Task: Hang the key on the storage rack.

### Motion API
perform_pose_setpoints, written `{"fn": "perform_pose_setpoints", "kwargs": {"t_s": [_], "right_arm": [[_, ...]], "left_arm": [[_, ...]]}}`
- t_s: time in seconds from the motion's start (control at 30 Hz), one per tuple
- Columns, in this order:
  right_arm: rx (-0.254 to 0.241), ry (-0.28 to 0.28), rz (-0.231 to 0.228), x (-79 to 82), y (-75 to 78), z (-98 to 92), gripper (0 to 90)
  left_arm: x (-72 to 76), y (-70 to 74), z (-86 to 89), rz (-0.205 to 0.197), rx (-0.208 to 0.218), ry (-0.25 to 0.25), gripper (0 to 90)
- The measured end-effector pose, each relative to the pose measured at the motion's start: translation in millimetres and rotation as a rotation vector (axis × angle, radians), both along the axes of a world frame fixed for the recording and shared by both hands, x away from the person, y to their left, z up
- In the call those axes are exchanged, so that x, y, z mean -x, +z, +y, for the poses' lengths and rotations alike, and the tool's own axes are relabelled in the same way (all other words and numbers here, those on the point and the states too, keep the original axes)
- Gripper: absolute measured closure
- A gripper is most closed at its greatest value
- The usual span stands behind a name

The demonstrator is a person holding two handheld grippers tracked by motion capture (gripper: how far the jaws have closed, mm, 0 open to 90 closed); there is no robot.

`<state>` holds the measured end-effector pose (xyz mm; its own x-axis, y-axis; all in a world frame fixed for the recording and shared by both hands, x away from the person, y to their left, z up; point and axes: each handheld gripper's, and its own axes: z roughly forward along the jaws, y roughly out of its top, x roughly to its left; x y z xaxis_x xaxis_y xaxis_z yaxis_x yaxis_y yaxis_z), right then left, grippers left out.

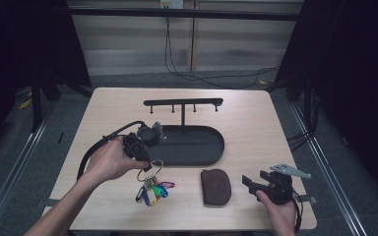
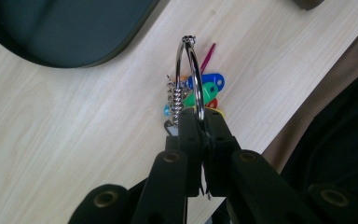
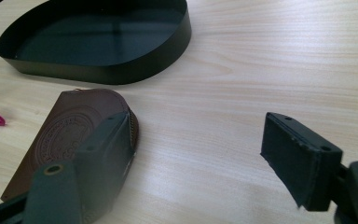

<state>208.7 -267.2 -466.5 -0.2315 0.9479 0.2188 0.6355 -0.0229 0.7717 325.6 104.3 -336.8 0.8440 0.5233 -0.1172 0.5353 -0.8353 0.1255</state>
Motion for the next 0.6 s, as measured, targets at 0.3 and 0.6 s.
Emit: {"fn": "perform_pose_setpoints", "kwargs": {"t_s": [0.3,0.6], "right_arm": [[0.004,0.016,-0.007,-0.2,0.3,2.5,17.7],[-0.003,0.024,-0.004,-0.4,0.5,2.1,14.3]], "left_arm": [[-5.8,15.1,2.3,-0.011,0.013,0.01,87.8],[-11.4,28.7,1.9,-0.002,0.017,0.014,87.8]]}}
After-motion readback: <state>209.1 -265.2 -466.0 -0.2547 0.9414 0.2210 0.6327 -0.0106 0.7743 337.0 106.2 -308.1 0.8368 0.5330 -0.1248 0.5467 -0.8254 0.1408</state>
